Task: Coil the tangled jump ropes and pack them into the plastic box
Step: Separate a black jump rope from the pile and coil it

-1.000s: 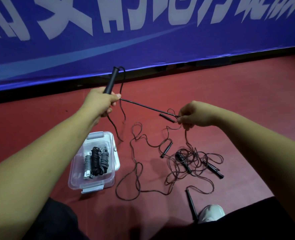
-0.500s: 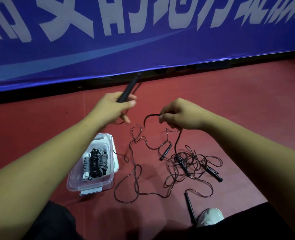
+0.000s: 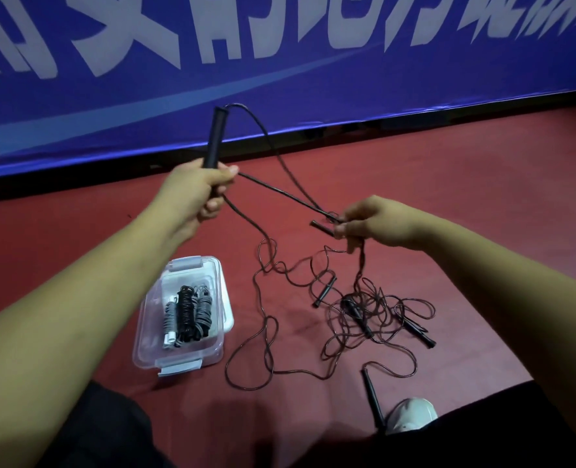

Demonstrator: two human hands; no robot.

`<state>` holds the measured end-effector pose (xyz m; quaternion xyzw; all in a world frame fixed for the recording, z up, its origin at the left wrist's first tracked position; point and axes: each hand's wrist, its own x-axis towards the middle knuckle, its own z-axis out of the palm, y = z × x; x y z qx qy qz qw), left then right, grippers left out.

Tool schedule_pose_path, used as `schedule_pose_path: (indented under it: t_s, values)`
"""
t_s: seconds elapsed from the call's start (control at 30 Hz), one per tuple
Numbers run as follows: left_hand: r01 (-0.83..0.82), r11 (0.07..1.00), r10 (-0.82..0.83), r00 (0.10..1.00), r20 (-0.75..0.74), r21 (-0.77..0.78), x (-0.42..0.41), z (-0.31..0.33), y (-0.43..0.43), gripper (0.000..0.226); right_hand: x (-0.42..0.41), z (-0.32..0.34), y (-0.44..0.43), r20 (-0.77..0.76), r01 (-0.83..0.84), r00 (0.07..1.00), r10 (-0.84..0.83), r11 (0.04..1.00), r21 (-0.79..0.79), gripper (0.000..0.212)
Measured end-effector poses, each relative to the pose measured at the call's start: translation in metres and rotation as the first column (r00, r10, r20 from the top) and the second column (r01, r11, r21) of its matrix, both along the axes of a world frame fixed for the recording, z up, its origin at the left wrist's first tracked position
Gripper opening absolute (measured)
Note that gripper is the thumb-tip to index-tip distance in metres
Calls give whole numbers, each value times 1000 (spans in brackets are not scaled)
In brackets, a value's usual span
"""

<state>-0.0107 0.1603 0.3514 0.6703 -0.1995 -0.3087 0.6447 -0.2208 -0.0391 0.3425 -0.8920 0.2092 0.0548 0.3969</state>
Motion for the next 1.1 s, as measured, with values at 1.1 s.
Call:
schedule_pose_path:
  t_s: [1.1]
  values:
    - [-91, 927, -7, 966, 258, 364, 27, -7, 23, 19, -7, -14, -14, -11, 82, 997, -82, 995, 52, 27]
